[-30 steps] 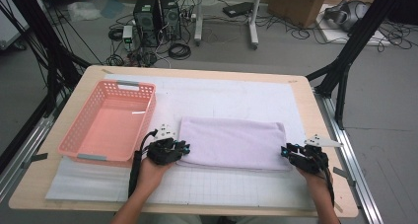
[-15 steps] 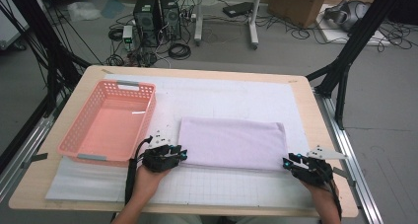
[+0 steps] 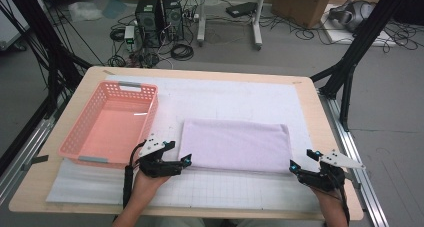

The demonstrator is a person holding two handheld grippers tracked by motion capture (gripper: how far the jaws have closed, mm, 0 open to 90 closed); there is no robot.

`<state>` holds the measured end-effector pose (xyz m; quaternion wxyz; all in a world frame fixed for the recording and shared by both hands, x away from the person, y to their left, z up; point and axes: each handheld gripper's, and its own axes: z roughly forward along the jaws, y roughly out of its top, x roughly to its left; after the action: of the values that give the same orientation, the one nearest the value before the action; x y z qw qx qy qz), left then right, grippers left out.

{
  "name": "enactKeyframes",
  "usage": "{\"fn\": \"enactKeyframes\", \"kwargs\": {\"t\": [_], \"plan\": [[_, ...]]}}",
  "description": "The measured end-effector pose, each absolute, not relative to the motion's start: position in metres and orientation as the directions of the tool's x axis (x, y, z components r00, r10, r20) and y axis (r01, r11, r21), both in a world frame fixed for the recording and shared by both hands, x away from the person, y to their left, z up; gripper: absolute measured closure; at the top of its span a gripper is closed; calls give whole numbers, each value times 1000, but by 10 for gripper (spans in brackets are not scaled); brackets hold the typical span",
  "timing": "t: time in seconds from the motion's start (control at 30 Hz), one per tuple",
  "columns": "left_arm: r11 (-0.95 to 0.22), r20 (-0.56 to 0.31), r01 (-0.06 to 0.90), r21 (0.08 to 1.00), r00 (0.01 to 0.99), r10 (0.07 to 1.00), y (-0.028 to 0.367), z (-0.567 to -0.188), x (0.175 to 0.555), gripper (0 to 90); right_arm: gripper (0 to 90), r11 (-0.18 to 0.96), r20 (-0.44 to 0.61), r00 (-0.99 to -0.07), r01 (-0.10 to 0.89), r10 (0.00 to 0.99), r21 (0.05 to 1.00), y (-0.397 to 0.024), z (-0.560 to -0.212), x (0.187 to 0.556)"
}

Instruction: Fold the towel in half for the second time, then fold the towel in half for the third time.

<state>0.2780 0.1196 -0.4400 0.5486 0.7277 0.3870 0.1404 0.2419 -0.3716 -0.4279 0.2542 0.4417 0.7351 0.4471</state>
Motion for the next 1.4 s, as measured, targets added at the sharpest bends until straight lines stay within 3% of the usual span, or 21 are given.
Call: {"fn": "enactKeyframes", "kwargs": {"t": [1.07,1.4], "plan": [[-123,-215,440,890,642,736,120,-446,283,223,192,210,22,-474,430,880,878,-371,-430,246],[-144,-230,516,844,592,773,117,-450,285,236,191,213,38,-493,441,869,872,-370,-431,249]]}}
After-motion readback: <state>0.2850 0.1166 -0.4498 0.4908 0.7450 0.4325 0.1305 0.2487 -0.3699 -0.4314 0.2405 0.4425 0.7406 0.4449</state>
